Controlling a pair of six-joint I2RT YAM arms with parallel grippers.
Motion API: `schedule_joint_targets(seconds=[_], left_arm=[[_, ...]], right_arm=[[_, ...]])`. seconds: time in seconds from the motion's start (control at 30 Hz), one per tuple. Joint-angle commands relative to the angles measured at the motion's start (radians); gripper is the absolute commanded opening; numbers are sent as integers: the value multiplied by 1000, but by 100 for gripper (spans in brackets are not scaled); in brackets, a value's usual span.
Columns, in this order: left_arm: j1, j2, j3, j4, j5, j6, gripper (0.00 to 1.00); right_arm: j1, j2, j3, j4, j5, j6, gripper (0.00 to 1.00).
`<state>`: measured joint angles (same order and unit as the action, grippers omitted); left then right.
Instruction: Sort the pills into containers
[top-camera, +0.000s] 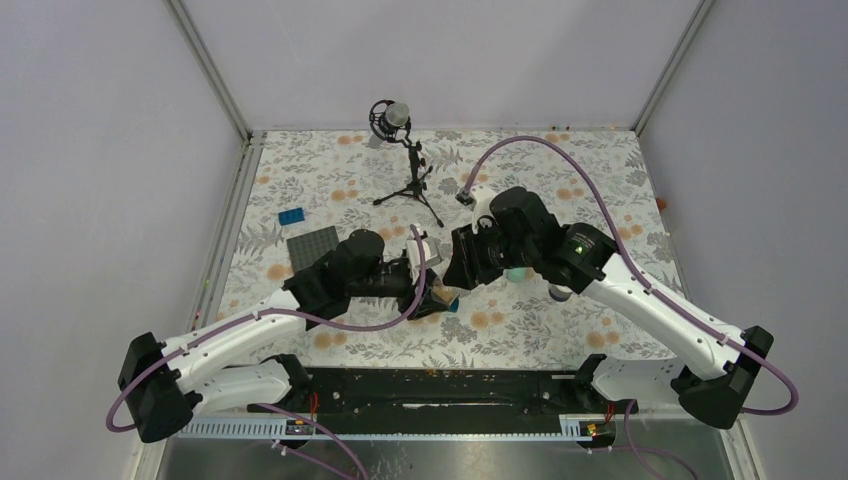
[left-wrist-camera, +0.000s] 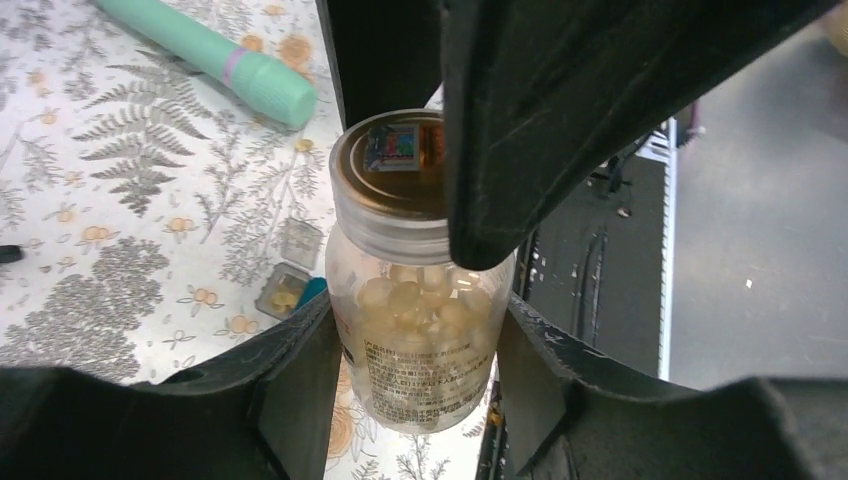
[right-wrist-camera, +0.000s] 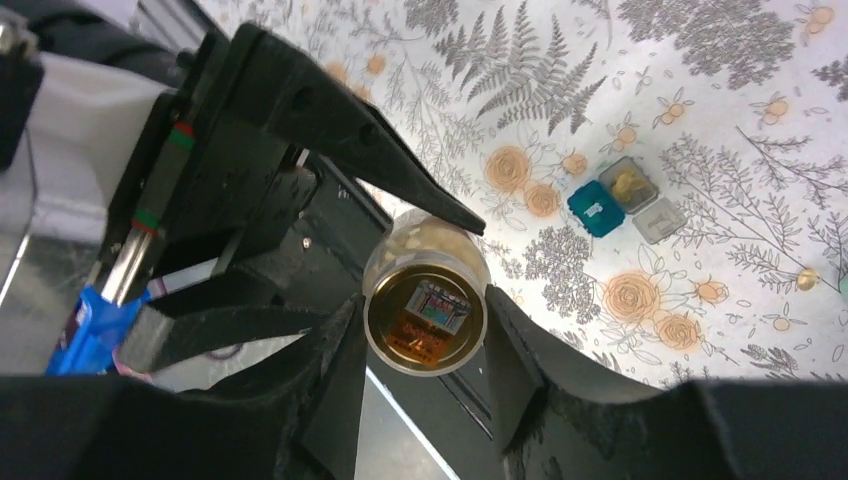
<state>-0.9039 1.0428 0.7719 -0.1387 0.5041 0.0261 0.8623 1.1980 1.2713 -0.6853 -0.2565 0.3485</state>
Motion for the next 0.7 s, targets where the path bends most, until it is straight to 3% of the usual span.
schedule_joint_targets(seconds=[0.0,0.07,0.1,0.23,0.43,0.67], left_arm=[[-20,-25,6,161,-118,0,0],[-20,-35,-5,173,-138,-7,0],[-20,-42,-10,180,-146,-10,0],[-19,-57,-21,199,-194,-23,0],[-17,-70,-44,257,-231,-58,10],[-15,-82,-67,316,-230,-76,22]], right_arm=[[-7,-10,-9,163,219,217,39],[-8,-31,-24,169,191,190,65],[-7,-45,-36,170,168,176,73],[-7,-63,-61,151,34,107,86],[-6,-43,-86,153,-7,111,82],[-5,24,-79,237,-16,162,58]])
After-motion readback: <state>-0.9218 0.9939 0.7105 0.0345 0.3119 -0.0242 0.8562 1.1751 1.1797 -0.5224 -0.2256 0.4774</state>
